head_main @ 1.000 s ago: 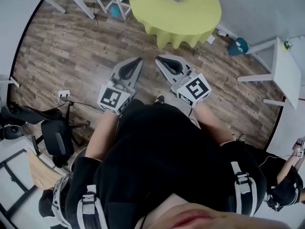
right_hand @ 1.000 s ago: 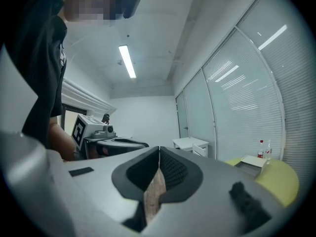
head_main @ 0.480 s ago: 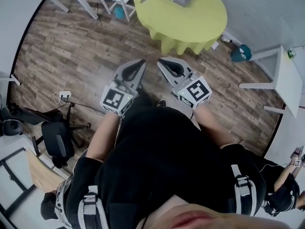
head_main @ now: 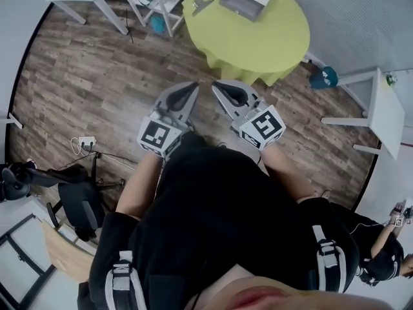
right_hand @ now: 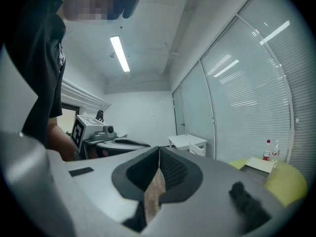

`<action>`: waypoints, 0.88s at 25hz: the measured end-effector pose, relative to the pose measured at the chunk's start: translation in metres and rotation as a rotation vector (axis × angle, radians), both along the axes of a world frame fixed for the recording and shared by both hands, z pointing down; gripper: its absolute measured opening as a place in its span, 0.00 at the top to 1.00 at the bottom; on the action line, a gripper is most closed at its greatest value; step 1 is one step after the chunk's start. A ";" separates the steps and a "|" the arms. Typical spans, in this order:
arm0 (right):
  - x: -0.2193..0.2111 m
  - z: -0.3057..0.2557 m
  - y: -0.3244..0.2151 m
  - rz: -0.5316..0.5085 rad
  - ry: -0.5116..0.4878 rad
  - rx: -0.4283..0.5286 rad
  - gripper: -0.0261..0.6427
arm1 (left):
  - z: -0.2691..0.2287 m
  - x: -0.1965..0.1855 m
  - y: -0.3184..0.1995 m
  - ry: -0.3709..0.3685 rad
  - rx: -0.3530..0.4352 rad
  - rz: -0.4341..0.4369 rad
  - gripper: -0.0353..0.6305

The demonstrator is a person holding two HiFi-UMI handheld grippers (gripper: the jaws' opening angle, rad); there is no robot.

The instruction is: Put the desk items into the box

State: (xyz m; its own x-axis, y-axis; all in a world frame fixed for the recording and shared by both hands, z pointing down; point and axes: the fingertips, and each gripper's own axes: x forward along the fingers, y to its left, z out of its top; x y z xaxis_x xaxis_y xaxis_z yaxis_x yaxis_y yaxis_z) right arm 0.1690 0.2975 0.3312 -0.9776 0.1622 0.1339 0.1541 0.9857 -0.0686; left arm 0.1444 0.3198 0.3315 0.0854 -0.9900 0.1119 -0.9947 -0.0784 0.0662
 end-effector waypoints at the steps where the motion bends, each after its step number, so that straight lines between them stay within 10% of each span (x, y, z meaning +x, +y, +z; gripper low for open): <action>1: -0.010 0.000 -0.003 0.005 0.001 0.003 0.93 | 0.000 -0.010 -0.003 0.001 0.002 0.006 0.92; 22: -0.135 0.003 -0.023 0.120 0.020 0.023 0.94 | 0.001 -0.133 -0.028 0.009 0.033 0.141 0.92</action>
State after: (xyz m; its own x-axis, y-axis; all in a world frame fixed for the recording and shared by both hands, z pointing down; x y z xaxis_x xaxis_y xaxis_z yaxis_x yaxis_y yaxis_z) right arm 0.0345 0.2743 0.3339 -0.9869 0.0410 0.1560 0.0340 0.9983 -0.0476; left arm 0.0117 0.2920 0.3322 0.2248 -0.9712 0.0785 -0.9731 -0.2195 0.0705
